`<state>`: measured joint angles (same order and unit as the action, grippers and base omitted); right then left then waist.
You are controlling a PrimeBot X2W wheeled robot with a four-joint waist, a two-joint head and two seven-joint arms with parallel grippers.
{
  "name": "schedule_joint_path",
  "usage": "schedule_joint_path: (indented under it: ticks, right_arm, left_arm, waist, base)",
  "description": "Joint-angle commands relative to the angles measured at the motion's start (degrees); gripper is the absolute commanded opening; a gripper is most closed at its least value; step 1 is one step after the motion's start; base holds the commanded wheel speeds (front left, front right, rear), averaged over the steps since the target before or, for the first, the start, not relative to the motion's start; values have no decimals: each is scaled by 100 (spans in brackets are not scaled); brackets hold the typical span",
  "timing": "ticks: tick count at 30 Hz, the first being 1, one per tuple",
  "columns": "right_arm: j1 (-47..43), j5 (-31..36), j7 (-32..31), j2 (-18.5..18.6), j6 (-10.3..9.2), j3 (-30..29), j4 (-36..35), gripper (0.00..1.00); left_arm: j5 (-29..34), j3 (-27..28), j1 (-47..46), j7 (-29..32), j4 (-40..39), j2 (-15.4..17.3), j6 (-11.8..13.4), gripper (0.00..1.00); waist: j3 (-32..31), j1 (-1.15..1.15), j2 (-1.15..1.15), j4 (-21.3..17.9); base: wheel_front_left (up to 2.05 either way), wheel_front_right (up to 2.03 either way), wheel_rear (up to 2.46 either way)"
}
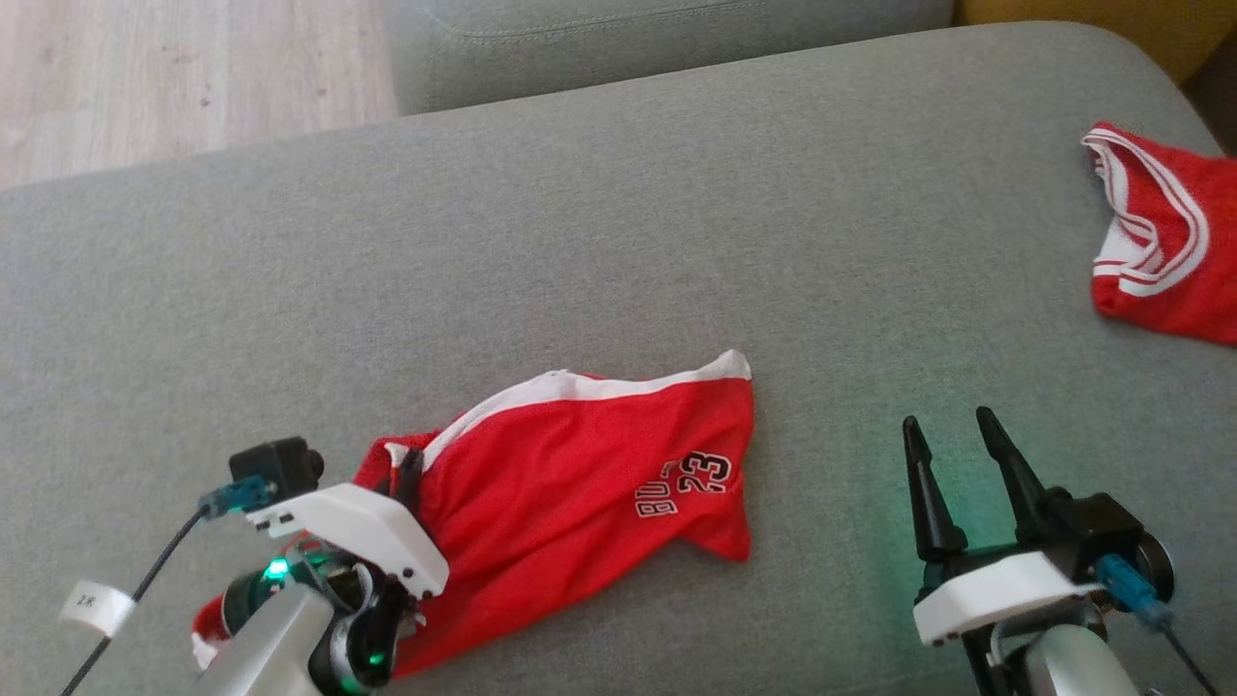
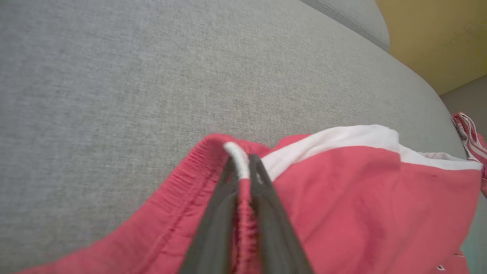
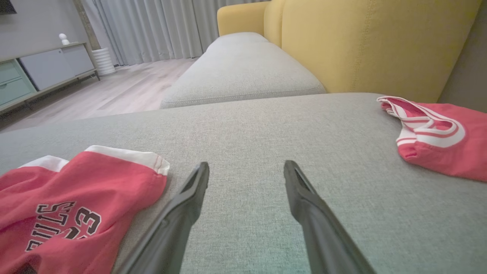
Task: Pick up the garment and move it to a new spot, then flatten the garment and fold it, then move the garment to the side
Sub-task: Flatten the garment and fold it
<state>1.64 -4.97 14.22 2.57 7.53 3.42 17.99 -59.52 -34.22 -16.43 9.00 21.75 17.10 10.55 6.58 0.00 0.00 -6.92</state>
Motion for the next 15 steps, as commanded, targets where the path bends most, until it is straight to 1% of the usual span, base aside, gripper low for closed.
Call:
schedule_joint_path:
  ticks: [1, 7, 12, 13, 15]
  right_arm:
    - [186, -33, 78, 31, -4, 155, -136, 100]
    - [206, -68, 78, 31, -4, 155, -105, 100]
    - [248, -144, 78, 31, -4, 226, -86, 100]
    - [248, -144, 78, 31, -4, 226, -86, 100]
    - [285, -200, 78, 31, -4, 259, -88, 100]
  left_arm:
    - [-32, 200, -280, -58, -193, 161, -46, 0]
    - [14, 481, -641, -341, -446, 297, -92, 0]
    - [106, 788, -1416, -377, -749, 510, -42, 0]
    - [106, 788, -1416, -377, -749, 510, -42, 0]
    - [84, 920, -1775, -326, -851, 556, -17, 0]
  waist:
    - [-28, 0, 0, -58]
    - [-148, 0, 0, -270]
    - [-241, 0, 0, -564]
    - [-241, 0, 0, -564]
    - [-249, 0, 0, -719]
  base:
    - [0, 0, 0]
    - [0, 0, 0]
    - [0, 0, 0]
    - [0, 0, 0]
    - [0, 0, 0]
